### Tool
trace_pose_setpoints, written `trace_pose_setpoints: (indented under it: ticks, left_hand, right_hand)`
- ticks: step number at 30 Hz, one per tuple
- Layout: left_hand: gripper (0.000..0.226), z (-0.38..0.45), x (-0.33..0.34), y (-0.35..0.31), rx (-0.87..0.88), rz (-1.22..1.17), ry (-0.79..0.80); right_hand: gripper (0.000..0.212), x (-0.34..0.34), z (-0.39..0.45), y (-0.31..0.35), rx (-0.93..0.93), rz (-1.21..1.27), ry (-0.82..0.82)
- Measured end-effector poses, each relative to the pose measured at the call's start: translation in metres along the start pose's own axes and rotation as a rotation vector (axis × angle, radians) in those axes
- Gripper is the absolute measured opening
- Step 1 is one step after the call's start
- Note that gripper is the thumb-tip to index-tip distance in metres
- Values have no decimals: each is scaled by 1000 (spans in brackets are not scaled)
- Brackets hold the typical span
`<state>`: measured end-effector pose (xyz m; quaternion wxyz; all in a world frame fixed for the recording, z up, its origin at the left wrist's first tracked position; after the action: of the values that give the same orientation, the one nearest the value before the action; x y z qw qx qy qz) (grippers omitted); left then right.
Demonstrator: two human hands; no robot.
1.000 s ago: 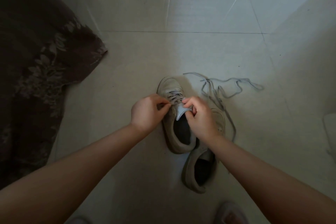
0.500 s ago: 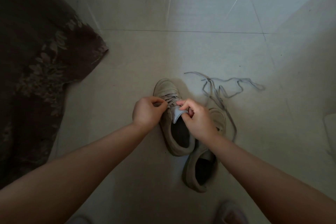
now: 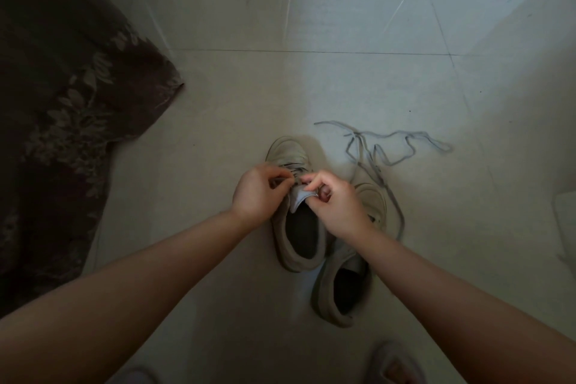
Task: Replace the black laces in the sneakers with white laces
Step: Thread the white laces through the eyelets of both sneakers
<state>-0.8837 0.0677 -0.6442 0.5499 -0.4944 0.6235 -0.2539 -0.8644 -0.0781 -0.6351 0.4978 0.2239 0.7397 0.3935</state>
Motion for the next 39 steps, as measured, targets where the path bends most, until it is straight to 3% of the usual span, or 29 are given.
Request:
trace_pose_setpoints:
  ticks: [3, 7, 12, 14, 16, 19, 23, 33, 36, 39]
  left_hand:
    - [13, 4, 1, 3, -122, -16, 59]
    - [14, 10, -2, -2, -148, 111, 88]
    - [5, -3, 8, 24, -497, -370, 110]
    - [7, -7, 13, 31, -569, -434, 130]
    - [5, -8, 14, 32, -557, -431, 118]
    - [18, -5, 17, 32, -491, -393, 92]
    - [15, -10, 21, 33, -554, -464, 130]
    - [19, -12, 28, 29, -555, -456, 212]
    - [11, -7, 26, 26, -444, -348, 187]
    - [18, -2, 16, 22, -202, -58, 89]
  right_hand:
    - [34, 1, -1, 0, 27, 32, 11]
    - [30, 7, -2, -3, 53, 58, 24]
    - [30, 9, -4, -3, 51, 68, 16]
    - [29, 10, -4, -3, 57, 59, 25]
    - [29, 10, -3, -4, 65, 58, 45]
    - [29, 9, -1, -3, 82, 67, 105]
    - [29, 2, 1, -5, 205, 240, 143]
    - [2, -2, 12, -2, 11, -161, -57]
    - [8, -1, 6, 0, -8, -198, -63]
    - [14, -4, 0, -8, 145, 11, -30]
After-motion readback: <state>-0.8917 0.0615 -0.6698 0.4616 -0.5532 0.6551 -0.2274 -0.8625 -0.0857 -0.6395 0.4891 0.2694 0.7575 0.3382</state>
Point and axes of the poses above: each hand's wrist, its own z-axis towards the middle knuckle, its own x-axis out of the palm, y = z × x, the point moved 8 cm from there along z, towards the middle knuckle, and after that the axes turned 7 degrees about -z, right-handed, at the moved point
